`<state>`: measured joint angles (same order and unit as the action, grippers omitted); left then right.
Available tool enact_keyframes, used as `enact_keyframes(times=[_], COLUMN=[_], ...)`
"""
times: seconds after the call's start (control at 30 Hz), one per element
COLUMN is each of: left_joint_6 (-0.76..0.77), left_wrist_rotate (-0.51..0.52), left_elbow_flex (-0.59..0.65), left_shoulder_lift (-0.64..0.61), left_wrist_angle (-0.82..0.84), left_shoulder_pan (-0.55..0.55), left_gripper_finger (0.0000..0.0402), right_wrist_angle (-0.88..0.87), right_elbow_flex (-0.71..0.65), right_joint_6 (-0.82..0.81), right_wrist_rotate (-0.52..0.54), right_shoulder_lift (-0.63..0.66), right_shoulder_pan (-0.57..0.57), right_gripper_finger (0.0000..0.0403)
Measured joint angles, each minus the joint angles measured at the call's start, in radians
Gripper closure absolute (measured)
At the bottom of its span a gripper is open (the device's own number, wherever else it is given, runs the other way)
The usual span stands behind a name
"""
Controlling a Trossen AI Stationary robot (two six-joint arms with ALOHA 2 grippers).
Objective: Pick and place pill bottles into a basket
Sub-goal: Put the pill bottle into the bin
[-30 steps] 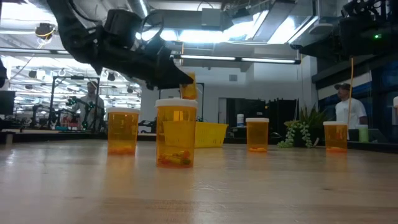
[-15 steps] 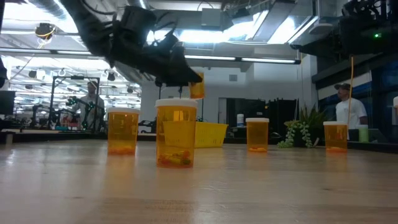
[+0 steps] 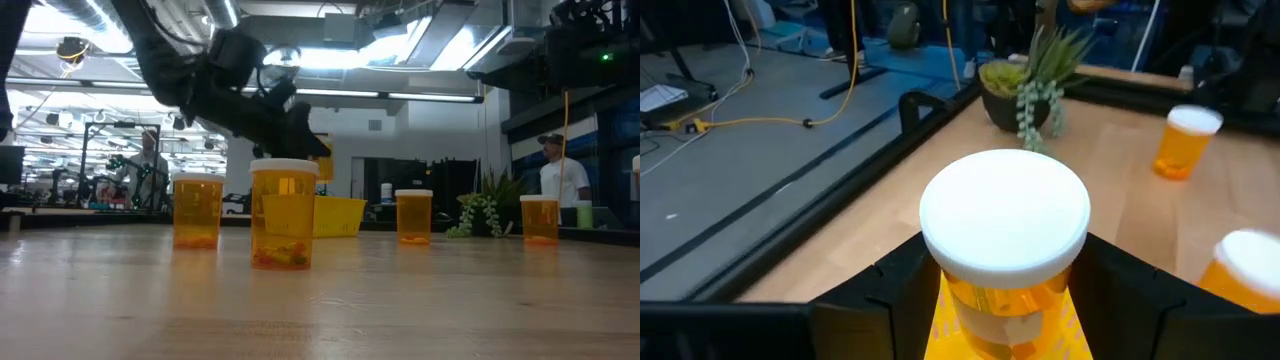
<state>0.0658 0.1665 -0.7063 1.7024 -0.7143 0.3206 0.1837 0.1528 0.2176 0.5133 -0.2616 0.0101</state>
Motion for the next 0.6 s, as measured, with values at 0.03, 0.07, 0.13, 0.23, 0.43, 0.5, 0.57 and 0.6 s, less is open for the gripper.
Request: enact_keyframes(times=[0.03,0.07,0.13,0.23,0.43,0.5,0.57,0.6], left_joint_6=[0.000,0.000,0.000,0.015,-0.008,-0.009,-0.013,-0.015], left_wrist_rotate=[0.000,0.000,0.000,0.030,0.066,0.066,0.075,0.081], left_elbow_flex=[0.001,0.001,0.000,0.001,0.001,0.001,0.001,0.001], left_shoulder_lift=[0.016,0.028,0.045,0.067,0.104,0.117,0.134,0.143], left_wrist_angle=[-0.013,-0.023,-0.031,-0.028,-0.041,-0.053,-0.080,-0.084], left_shoulder_pan=[0.000,0.000,0.000,-0.002,-0.013,-0.018,-0.020,-0.020], left_gripper_finger=[0.0208,0.0208,0.0208,0.0208,0.0208,0.0208,0.0208,0.0208], right_wrist_angle=[0.000,0.000,0.000,0.000,-0.001,-0.001,-0.001,-0.002], right_elbow_flex=[0.000,0.000,0.000,0.000,0.000,0.000,0.000,0.000], right_joint_6=[0.000,0.000,0.000,0.000,0.000,0.000,0.000,0.000], right_wrist_rotate=[0.000,0.000,0.000,0.000,0.000,0.000,0.000,0.000], right_shoulder_lift=[0.000,0.000,0.000,0.000,0.000,0.000,0.000,0.000], right_shoulder_pan=[0.000,0.000,0.000,0.000,0.000,0.000,0.000,0.000], right_gripper_finger=[0.0385,0.0385,0.0385,0.0385,0.0385,0.0385,0.0385,0.0385])
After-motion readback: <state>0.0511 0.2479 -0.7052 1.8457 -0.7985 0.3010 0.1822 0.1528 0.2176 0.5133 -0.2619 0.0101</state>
